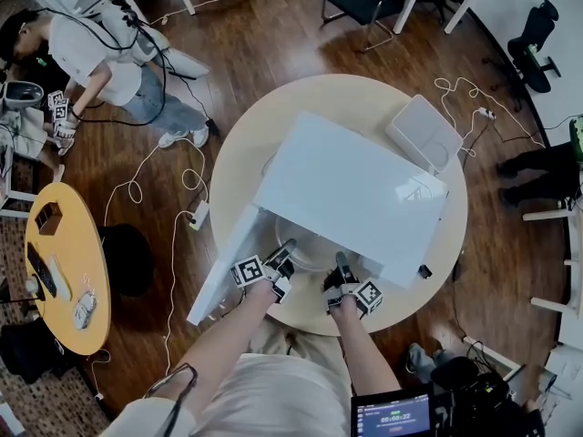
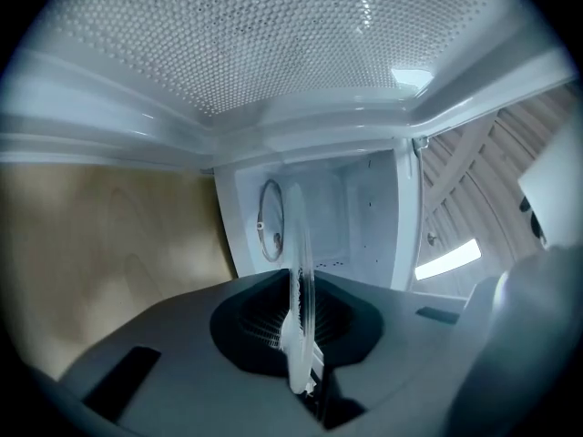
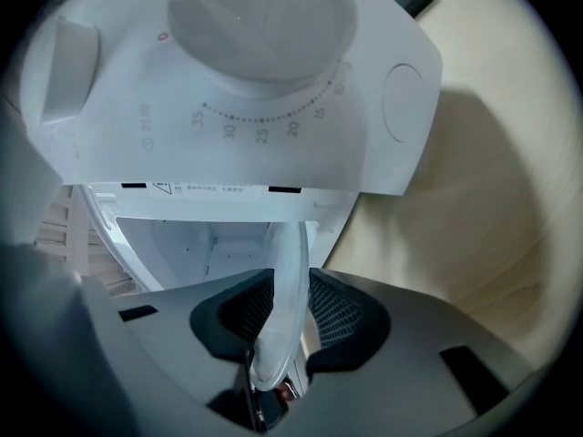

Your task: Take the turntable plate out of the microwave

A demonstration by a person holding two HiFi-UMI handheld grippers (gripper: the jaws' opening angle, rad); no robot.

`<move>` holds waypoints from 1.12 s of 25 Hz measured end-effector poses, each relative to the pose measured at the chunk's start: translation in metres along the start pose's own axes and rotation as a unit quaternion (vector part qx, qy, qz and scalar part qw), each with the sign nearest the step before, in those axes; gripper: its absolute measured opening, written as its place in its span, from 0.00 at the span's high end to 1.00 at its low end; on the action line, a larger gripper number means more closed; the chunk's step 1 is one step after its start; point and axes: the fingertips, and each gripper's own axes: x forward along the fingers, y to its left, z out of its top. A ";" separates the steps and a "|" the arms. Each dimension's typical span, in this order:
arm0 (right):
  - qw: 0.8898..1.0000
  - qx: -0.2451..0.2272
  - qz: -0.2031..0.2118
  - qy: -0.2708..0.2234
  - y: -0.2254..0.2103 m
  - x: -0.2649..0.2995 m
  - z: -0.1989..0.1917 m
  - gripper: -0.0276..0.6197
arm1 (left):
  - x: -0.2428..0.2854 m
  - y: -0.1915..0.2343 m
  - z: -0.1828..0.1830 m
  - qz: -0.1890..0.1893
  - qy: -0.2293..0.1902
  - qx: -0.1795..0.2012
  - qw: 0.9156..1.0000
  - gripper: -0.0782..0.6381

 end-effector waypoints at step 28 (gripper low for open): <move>0.990 -0.073 0.016 0.118 0.022 -0.031 -0.020 0.80 | -0.061 -0.035 -0.027 -0.050 0.000 -0.028 0.998 0.85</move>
